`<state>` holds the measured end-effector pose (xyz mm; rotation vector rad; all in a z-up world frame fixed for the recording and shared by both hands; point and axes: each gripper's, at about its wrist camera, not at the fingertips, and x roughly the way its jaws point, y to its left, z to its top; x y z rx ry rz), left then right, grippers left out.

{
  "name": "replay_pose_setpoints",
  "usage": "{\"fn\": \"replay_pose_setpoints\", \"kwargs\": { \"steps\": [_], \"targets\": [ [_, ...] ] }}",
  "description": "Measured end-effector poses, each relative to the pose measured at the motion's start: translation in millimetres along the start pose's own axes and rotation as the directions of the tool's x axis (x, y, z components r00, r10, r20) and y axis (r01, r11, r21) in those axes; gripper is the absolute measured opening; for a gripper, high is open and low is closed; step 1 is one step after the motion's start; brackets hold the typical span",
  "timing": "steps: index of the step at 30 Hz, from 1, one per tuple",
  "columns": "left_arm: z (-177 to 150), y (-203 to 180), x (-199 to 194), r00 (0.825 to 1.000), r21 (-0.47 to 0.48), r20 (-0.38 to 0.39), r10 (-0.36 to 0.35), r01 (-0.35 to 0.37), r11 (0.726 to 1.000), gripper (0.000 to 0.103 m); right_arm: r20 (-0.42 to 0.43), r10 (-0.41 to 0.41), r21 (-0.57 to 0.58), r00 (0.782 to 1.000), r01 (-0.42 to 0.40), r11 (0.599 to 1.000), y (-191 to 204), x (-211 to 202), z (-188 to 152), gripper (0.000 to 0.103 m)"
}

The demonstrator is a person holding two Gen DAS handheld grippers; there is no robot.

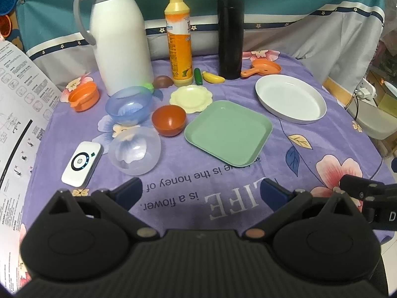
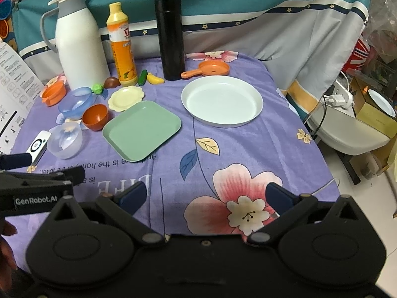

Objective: Organize plates and bowls

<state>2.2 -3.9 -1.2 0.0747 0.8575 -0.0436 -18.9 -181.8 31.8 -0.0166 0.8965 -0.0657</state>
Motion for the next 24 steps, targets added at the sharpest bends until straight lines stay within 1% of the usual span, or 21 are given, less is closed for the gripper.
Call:
{"fn": "replay_pose_setpoints", "kwargs": {
  "steps": [11, 24],
  "targets": [
    [-2, -2, 4, 1.0, 0.027, 0.001, 0.01, -0.01, 1.0, 0.103, -0.014, -0.004, 0.004, 1.0, 0.004, 1.0, 0, 6, -1, 0.103],
    [-2, -2, 11, 1.0, 0.028, -0.01, 0.013, -0.012, 1.0, 0.103, -0.039, -0.006, 0.0, 0.999, 0.006, 1.0, 3, 15, 0, 0.103]
  ]
}}
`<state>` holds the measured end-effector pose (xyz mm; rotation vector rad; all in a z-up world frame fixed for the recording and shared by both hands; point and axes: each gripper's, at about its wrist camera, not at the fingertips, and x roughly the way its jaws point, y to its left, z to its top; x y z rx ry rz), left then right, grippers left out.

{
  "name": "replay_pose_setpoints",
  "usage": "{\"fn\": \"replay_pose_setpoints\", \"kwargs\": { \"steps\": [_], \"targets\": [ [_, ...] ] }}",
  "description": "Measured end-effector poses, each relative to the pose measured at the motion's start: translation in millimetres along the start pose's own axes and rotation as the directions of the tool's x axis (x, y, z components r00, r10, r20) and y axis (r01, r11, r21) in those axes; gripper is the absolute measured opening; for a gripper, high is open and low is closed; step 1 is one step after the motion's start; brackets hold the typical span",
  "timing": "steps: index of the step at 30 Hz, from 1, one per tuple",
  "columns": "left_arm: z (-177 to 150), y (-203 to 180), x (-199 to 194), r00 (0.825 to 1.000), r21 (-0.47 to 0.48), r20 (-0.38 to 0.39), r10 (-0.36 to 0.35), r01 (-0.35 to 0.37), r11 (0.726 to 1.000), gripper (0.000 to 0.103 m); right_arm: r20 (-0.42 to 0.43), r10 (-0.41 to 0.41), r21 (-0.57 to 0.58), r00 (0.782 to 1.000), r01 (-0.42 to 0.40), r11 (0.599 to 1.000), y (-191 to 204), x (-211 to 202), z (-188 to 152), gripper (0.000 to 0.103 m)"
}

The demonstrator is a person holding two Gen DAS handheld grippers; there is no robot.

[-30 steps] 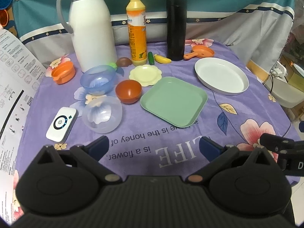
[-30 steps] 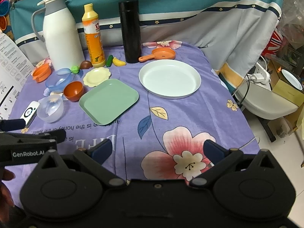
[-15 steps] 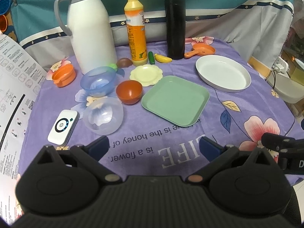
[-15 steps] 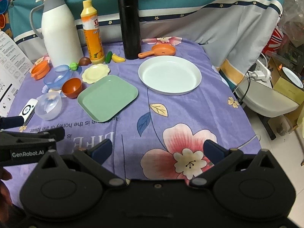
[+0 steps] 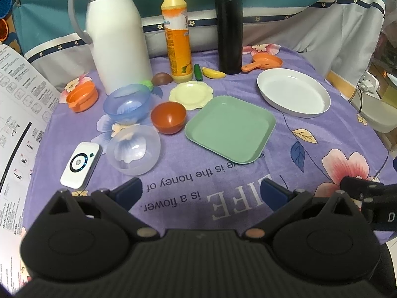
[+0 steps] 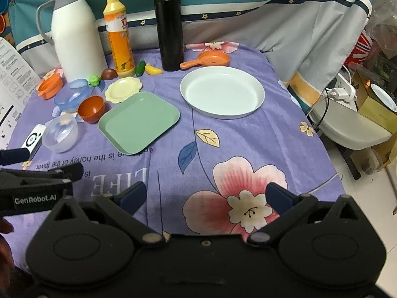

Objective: Organize plates and bowls

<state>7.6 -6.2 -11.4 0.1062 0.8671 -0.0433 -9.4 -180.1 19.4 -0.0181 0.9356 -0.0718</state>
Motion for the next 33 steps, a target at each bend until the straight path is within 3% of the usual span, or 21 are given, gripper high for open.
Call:
{"fn": "replay_pose_setpoints", "kwargs": {
  "steps": [19, 26, 30, 33],
  "targets": [
    [8, -7, 31, 1.0, 0.023, -0.015, 0.002, -0.002, 1.0, 0.103, -0.034, -0.024, -0.001, 0.999, 0.024, 1.0, -7, 28, 6, 0.103],
    [32, -16, 59, 1.0, 0.037, 0.004, -0.01, 0.01, 0.999, 0.103, -0.045, -0.049, 0.005, 0.998, 0.049, 0.999, -21, 52, 21, 0.103],
    [52, -27, 74, 1.0, 0.069, 0.027, -0.017, 0.015, 0.997, 0.103, -0.058, -0.003, 0.011, 0.998, 0.004, 1.0, -35, 71, 38, 0.103],
    [74, -40, 88, 0.999, 0.096, 0.043, -0.03, 0.025, 0.995, 0.103, -0.027, -0.017, -0.067, 0.999, 0.015, 0.998, -41, 85, 51, 0.103]
  ]
}}
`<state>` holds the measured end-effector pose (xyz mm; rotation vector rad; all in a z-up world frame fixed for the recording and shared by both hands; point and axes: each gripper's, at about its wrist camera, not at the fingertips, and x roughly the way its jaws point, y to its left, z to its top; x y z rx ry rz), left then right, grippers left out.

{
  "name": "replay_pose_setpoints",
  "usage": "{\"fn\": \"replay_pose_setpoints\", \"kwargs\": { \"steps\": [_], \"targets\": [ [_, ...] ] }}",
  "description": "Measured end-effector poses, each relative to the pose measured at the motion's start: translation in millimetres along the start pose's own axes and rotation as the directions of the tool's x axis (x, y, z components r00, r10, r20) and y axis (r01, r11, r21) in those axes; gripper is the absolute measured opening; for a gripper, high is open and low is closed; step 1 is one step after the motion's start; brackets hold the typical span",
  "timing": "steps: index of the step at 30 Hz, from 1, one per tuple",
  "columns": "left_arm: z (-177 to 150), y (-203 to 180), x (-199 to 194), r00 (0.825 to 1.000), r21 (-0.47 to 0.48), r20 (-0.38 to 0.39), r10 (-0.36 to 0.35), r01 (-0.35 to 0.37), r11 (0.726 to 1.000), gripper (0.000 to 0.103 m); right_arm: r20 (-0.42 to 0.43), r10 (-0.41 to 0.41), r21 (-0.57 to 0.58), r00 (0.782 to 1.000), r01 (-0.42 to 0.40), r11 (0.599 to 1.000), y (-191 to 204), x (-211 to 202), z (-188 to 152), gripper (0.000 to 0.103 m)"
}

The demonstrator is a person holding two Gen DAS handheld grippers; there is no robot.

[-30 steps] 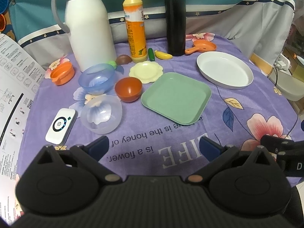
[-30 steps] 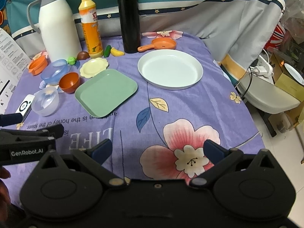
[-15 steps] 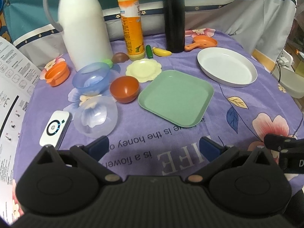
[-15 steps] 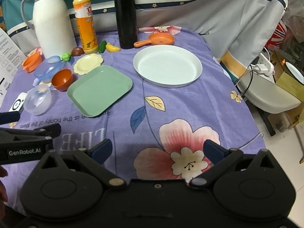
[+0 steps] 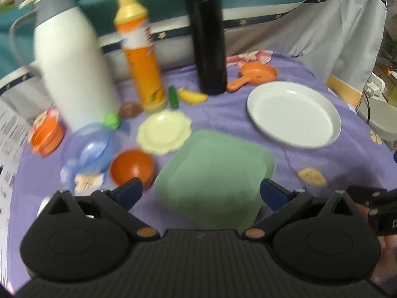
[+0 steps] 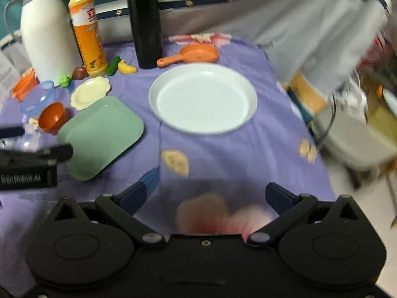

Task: Organize plates and bowls
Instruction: 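Reach both grippers to the white round plate and close on its rim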

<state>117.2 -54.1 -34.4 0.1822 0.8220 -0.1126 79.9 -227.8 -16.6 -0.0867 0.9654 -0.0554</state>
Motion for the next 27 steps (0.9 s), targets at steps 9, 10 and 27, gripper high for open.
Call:
{"fn": "replay_pose_setpoints", "kwargs": {
  "steps": [9, 10, 27],
  "targets": [
    [53, -32, 59, 0.999, 0.033, -0.005, -0.035, 0.035, 0.999, 0.103, 0.03, 0.027, 0.13, 0.999, -0.03, 0.991, -59, 52, 52, 0.103],
    [58, -35, 67, 0.999, 0.028, -0.011, -0.039, 0.04, 0.999, 0.103, 0.037, 0.026, 0.15, 0.999, -0.032, 0.988, -66, 59, 58, 0.103],
    [79, -68, 144, 0.987, -0.004, -0.107, -0.12, 0.121, 0.993, 0.062, 0.0, 0.074, 0.255, 0.997, -0.072, 0.964, -95, 145, 82, 0.037]
  ]
}}
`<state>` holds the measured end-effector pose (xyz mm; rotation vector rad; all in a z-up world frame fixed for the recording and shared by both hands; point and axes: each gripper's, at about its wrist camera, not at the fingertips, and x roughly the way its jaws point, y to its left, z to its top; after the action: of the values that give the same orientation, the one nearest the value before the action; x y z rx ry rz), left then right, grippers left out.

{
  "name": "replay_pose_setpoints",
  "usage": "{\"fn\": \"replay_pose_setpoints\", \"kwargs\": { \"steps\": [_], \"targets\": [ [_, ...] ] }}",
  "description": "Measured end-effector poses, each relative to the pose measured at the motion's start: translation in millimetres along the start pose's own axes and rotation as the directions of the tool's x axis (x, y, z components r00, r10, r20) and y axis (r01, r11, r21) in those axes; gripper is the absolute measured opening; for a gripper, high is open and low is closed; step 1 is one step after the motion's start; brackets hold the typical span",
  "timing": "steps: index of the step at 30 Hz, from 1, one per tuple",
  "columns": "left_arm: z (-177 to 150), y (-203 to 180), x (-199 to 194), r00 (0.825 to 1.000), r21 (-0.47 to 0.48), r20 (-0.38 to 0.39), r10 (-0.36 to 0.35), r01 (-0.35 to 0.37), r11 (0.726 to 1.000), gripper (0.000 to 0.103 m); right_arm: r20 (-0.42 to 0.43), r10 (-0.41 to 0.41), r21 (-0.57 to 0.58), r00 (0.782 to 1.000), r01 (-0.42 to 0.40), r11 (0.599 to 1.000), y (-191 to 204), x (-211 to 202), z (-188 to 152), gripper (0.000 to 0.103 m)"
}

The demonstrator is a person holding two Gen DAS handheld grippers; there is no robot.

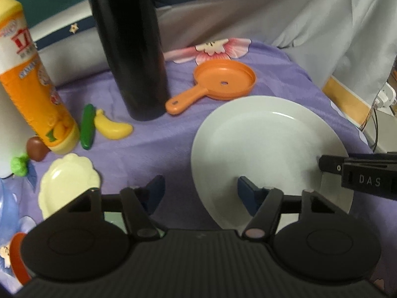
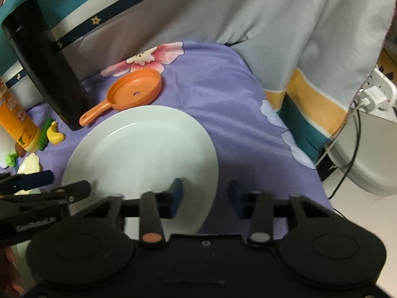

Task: Organize plates and bowls
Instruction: 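Reach both grippers to the white round plate and close on its rim, then carry the white plate with both grippers and lower it onto the cloth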

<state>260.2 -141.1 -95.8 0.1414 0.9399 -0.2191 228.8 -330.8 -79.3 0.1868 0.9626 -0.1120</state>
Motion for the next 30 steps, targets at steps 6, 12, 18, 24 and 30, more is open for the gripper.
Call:
{"fn": "replay_pose_setpoints", "kwargs": {
  "steps": [6, 12, 18, 24, 30],
  "targets": [
    [-1, 0, 3, 1.0, -0.003, 0.012, -0.023, 0.023, 1.0, 0.051, 0.024, 0.004, -0.024, 1.0, -0.003, 1.0, 12, 1, 0, 0.033],
    [-2, -4, 1, 0.999, 0.0, 0.022, -0.027, 0.027, 1.0, 0.039, 0.035, 0.001, -0.031, 0.999, 0.0, 1.0, 15, 1, 0, 0.032],
    [-2, -1, -7, 1.0, -0.004, 0.013, -0.001, 0.001, 1.0, 0.035, 0.027, -0.004, -0.032, 1.0, 0.005, 0.999, 17, -3, -2, 0.028],
    [-6, 6, -36, 0.999, -0.001, 0.033, 0.013, -0.013, 1.0, 0.035, 0.032, 0.001, -0.037, 0.999, 0.001, 0.999, 27, -25, -10, 0.028],
    [-20, 25, -81, 0.998, -0.02, 0.059, 0.029, -0.028, 0.999, 0.035, 0.048, 0.022, -0.069, 0.999, -0.019, 0.997, 47, -65, -23, 0.028]
  ]
}}
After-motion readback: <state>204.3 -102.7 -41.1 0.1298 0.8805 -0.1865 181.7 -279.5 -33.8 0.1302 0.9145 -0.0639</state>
